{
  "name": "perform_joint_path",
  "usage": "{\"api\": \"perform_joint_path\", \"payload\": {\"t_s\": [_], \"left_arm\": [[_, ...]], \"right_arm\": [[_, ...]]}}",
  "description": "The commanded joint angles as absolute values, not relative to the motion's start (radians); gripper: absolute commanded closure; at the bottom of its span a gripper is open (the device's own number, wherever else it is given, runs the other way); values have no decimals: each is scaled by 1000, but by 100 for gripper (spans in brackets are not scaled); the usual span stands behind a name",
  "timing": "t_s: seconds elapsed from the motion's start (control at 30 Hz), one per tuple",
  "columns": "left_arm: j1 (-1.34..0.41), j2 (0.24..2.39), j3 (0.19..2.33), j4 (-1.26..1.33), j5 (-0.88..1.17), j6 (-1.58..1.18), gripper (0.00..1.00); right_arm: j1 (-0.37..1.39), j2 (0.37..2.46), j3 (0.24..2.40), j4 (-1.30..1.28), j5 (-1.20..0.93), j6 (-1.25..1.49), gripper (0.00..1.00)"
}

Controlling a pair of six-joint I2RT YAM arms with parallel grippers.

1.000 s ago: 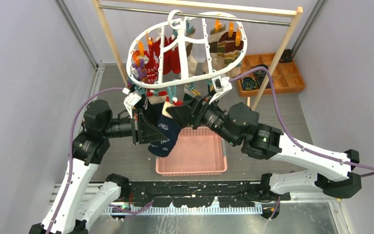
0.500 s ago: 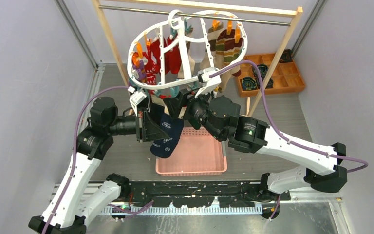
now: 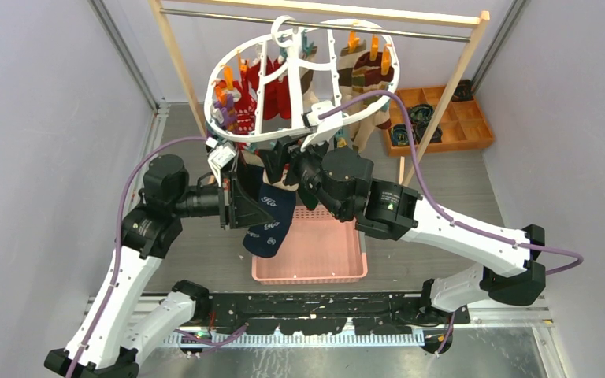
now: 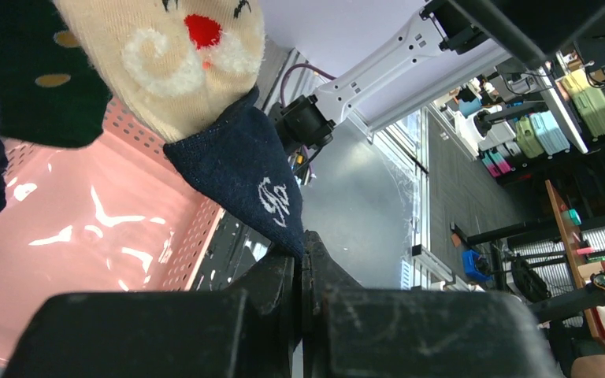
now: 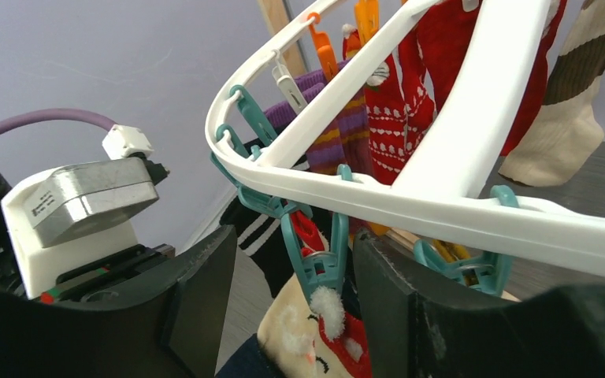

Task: Remove the socks clipped to the hanger
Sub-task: Remove the sock from the hanger.

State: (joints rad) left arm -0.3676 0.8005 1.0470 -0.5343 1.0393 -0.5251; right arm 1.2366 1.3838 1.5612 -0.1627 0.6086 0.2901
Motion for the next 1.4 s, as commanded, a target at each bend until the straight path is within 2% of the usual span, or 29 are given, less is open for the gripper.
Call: {"api": "perform_joint_path", "payload": {"t_s": [0.0, 0.13, 0.33, 0.43, 0.73, 0.93, 1.1, 1.17, 1.27, 1.3, 1.37], "left_arm": [[-374, 776, 1087, -520, 1061, -537, 100], [-376, 764, 1083, -520, 1065, -538, 100], [-382, 759, 1085, -520, 1066, -540, 100], [-385, 758, 1087, -520, 1062, -540, 100], [-388, 764, 1067, -569, 1034, -482, 100], [-394, 776, 1006, -609, 1008, -383, 100], [-443, 823, 986, -604, 959, -312, 100], [-468, 863, 994, -605, 933, -271, 100], [-501, 912, 1007, -617, 887, -179, 98], [-512, 928, 1012, -638, 866, -137, 95], [-523, 955, 1026, -680, 828, -65, 74]], "right_arm": [[1212, 1355, 1585, -167, 594, 284, 38], [1200, 1341, 1548, -163, 586, 307, 34], [1196, 1377, 1548, -121, 593, 323, 41], [1196, 1381, 1529, -51, 604, 329, 49], [1196, 1387, 1543, -3, 578, 333, 84], [1195, 1339, 1513, -16, 581, 340, 99], [1195, 1300, 1480, -47, 586, 352, 95], [1196, 1289, 1471, -71, 584, 358, 87], [1196, 1270, 1461, -99, 574, 367, 71], [1195, 1266, 1457, -106, 572, 371, 66], [1196, 1256, 1450, -131, 570, 377, 54]]}}
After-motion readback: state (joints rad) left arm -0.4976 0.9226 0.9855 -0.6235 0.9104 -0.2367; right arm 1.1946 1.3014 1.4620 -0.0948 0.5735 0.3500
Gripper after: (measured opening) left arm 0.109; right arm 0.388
